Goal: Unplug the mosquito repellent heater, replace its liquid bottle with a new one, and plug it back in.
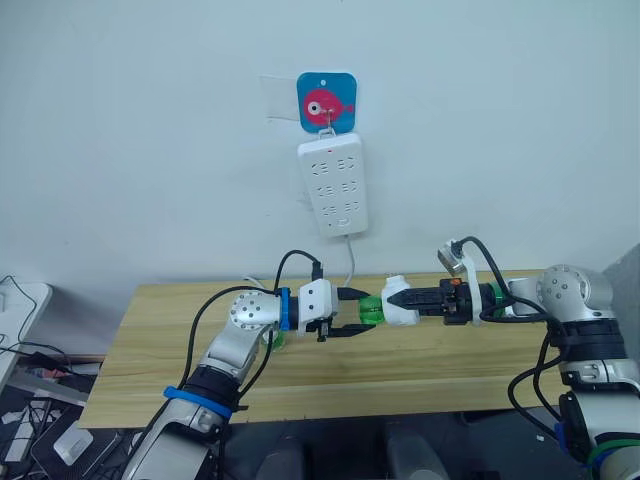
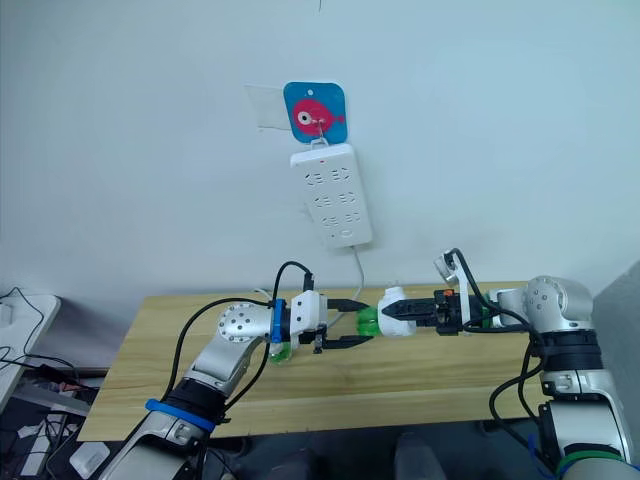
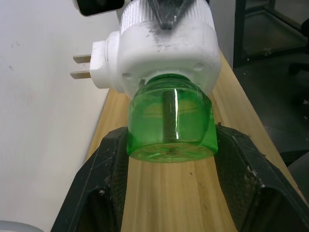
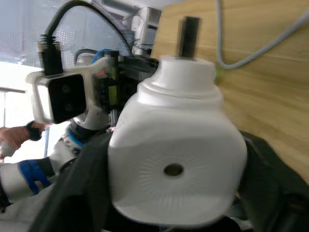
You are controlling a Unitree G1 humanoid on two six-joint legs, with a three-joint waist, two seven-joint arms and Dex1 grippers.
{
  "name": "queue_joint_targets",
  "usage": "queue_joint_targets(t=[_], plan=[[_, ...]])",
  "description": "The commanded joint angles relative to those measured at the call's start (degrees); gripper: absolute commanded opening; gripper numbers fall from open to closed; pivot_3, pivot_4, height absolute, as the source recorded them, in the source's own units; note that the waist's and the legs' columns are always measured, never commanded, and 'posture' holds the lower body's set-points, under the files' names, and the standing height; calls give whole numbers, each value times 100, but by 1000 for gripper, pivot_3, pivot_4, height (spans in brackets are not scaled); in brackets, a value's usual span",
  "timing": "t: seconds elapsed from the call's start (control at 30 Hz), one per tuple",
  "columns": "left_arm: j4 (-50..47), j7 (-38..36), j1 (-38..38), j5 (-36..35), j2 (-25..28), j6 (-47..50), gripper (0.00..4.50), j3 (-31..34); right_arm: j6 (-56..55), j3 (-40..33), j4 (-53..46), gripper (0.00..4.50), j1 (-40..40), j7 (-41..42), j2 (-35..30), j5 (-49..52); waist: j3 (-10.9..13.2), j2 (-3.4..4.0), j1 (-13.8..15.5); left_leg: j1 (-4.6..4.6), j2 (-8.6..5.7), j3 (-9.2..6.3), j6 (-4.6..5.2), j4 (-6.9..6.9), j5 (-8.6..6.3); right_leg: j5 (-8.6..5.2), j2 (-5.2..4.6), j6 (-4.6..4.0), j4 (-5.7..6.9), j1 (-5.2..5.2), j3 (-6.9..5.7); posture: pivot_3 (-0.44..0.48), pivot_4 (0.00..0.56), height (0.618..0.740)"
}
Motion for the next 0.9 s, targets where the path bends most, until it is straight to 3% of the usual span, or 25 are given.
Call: queue_joint_targets(t=[0.03,0.33,0.63,0.83,0.9], plan=[[-249,16,-46,-60,-21,-15,2236,-37,-104,-111,-131,3005,-7,67,8,33,0,0,1,0,0,0,0,0,0,0,0,0,0,0,0,-71,122,740],[-522,-190,-4,-228,101,627,2236,-97,-247,-35,-93,3005,47,150,-35,-23,0,0,-2,0,0,0,0,0,0,0,0,0,1,0,-1,-71,122,740],[-1666,-975,-258,-2385,577,5124,2236,186,-616,592,-558,3005,307,930,-494,-91,0,0,-20,-1,-1,-6,1,1,0,-2,2,2,1,0,-6,-72,120,740],[-1285,-832,-692,-3671,620,7897,2236,590,-863,849,-597,3005,336,1238,-651,-213,2,-2,-27,-1,-5,-10,0,6,0,-3,6,4,4,0,-9,-74,121,740],[-1070,-783,-858,-3905,579,8428,2236,736,-874,881,-637,3005,348,1305,-686,-217,2,-2,-23,-3,-5,-13,0,9,0,-3,6,4,4,0,-11,-76,119,740]])
